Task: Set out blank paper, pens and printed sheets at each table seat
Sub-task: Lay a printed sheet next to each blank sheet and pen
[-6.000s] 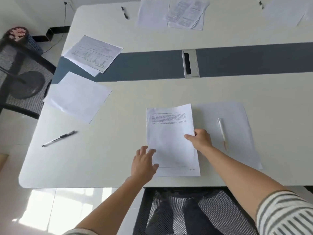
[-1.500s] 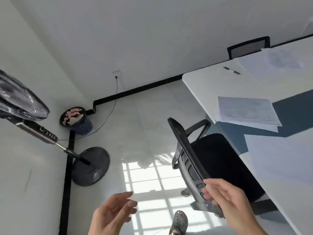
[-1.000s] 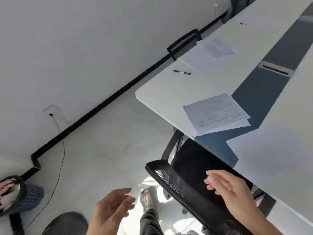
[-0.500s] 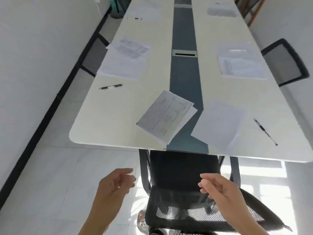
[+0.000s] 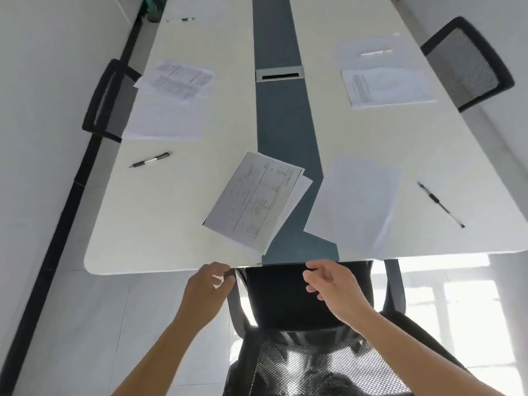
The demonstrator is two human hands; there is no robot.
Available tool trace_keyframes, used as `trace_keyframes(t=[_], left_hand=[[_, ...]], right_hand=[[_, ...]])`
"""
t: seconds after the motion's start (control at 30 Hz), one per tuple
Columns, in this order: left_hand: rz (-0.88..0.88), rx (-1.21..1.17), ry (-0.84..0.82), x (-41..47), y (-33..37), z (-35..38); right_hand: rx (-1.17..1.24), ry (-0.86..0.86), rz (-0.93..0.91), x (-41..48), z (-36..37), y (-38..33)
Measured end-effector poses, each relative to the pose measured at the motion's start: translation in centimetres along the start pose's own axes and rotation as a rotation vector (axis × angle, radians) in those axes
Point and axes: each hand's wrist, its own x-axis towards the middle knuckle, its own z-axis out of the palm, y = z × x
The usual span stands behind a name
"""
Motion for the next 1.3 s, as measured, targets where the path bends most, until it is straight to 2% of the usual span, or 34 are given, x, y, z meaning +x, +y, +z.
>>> trace_keyframes(t=[0.07, 0.27, 0.37, 0.47, 0.57, 0.7, 0.77, 0.83, 0.9, 0.97, 1.03, 1.13, 1.3], left_hand=[[0.011, 0.139, -0.038, 2.8, -1.0, 1.0], [0.225, 0.63, -0.126, 12.2, -1.8, 2.5], [0.3, 0.797, -0.201, 14.7, -3.7, 2.9], [0.383, 0.825, -0.21, 14.8, -6.2, 3.4], [0.508, 0.79, -0.159, 14.0, -8.2, 3.2], [0.495, 0.793, -0.258, 13.1, -8.3, 2.0], [0.439, 0.651, -0.302, 13.3, -7.6, 0.8], [0.285, 0.269, -0.255, 14.5, -6.0, -1.2], [0.15, -0.159, -0.102, 16.5, -3.3, -4.4], [0.137, -0.471, -0.06, 18.3, 0.1, -8.3], [0.223, -0.676, -0.144, 19.4, 3.0, -11.6], [0.316, -0.751, -0.254, 18.8, 5.9, -13.5], [0.249, -0.676, -0.259, 17.3, 5.1, -10.9]], right_hand=[[0.075, -0.016, 0.089, 2.4, 0.5, -0.7], [0.534, 0.077, 0.483, 9.9, 2.2, -3.3], [0.708, 0.101, 0.571, 12.8, 3.5, -4.6], [0.818, 0.085, 0.587, 15.3, 4.9, -6.1], [0.777, 0.138, 0.57, 17.6, 6.1, -7.1], [0.467, 0.232, 0.559, 19.1, 7.4, -8.4], [0.41, 0.262, 0.449, 18.6, 7.4, -9.5], [0.398, 0.239, 0.251, 17.4, 6.8, -11.0], [0.347, 0.165, 0.005, 15.5, 5.8, -13.0], [0.304, 0.116, -0.196, 13.5, 4.8, -15.0], [0.287, 0.098, -0.317, 12.1, 3.8, -16.5], [0.275, 0.074, -0.368, 11.4, 2.9, -17.1], [0.268, 0.093, -0.29, 12.3, 3.0, -15.1]])
